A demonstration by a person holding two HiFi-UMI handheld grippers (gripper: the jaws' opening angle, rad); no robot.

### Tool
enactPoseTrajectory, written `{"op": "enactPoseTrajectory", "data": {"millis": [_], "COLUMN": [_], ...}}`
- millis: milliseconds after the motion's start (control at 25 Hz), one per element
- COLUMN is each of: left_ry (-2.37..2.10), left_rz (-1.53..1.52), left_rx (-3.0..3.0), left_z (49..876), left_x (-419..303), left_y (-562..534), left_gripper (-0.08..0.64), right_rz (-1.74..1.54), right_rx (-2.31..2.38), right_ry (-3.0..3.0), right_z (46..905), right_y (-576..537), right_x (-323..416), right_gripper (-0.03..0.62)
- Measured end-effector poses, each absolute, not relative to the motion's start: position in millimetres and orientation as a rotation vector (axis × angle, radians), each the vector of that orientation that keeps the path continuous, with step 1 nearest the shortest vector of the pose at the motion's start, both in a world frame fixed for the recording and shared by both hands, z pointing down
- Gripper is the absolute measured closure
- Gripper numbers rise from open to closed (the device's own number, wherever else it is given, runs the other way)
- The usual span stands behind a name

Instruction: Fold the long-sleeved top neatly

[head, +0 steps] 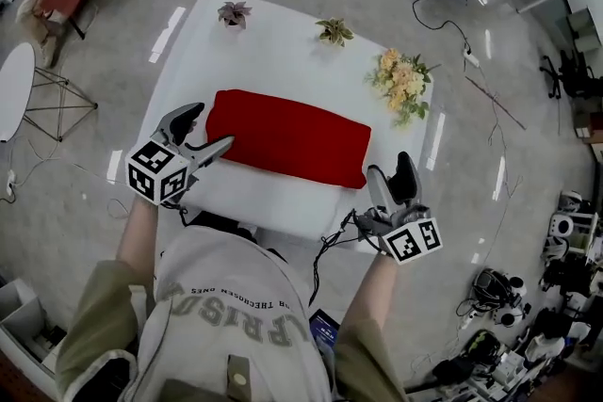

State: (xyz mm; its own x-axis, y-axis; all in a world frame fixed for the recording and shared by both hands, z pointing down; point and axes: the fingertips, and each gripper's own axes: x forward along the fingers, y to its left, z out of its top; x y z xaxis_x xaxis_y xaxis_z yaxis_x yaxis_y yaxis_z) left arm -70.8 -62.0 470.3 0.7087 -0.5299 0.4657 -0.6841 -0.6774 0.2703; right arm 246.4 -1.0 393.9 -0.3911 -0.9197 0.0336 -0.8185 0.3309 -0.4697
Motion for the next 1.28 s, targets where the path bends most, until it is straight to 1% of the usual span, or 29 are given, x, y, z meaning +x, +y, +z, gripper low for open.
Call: {"op": "enactPoseTrajectory", "data": {"millis": [120,240,320,360,400,440,480,520,680,720,760,840,1280], "left_ry": [-1.104,-1.205,-1.267,-1.301,-1.339,-1.38,-1.421,-1.456,-1.579,-1.606,-1.625,-1.643,-1.629], "left_rz": [0.253,0.205,0.19,0.18,0.169,0.154,0.133,0.11,0.032,0.017,0.006,-0.005,-0.033], "left_rx": [2.51,2.499,2.486,2.492,2.506,2.522,2.537,2.551,2.583,2.588,2.593,2.605,2.653], "left_z": [428,412,403,397,389,381,374,367,348,345,343,340,332], "left_x": [-60,-49,-47,-48,-50,-53,-56,-58,-66,-68,-69,-68,-66], "left_y": [-53,-33,-22,-16,-11,-6,-2,2,12,13,13,14,6], "left_gripper": [0.179,0.183,0.184,0.206,0.254,0.3,0.329,0.357,0.484,0.514,0.53,0.546,0.548], "right_rz": [-0.473,-0.339,-0.265,-0.222,-0.177,-0.136,-0.101,-0.072,0.008,0.025,0.041,0.064,0.202], "right_rx": [-1.65,-1.784,-1.86,-1.898,-1.935,-1.968,-1.998,-2.027,-2.149,-2.176,-2.198,-2.218,-2.196], "right_ry": [2.318,2.336,2.321,2.318,2.318,2.321,2.32,2.313,2.257,2.243,2.231,2.224,2.25], "right_z": [370,359,350,345,341,338,336,334,333,333,332,331,312], "right_y": [10,22,31,36,42,47,51,56,67,69,70,72,64], "right_x": [216,176,158,152,148,144,142,141,146,148,150,152,139], "right_gripper": [0.166,0.171,0.199,0.244,0.309,0.344,0.359,0.41,0.523,0.562,0.587,0.589,0.591]}}
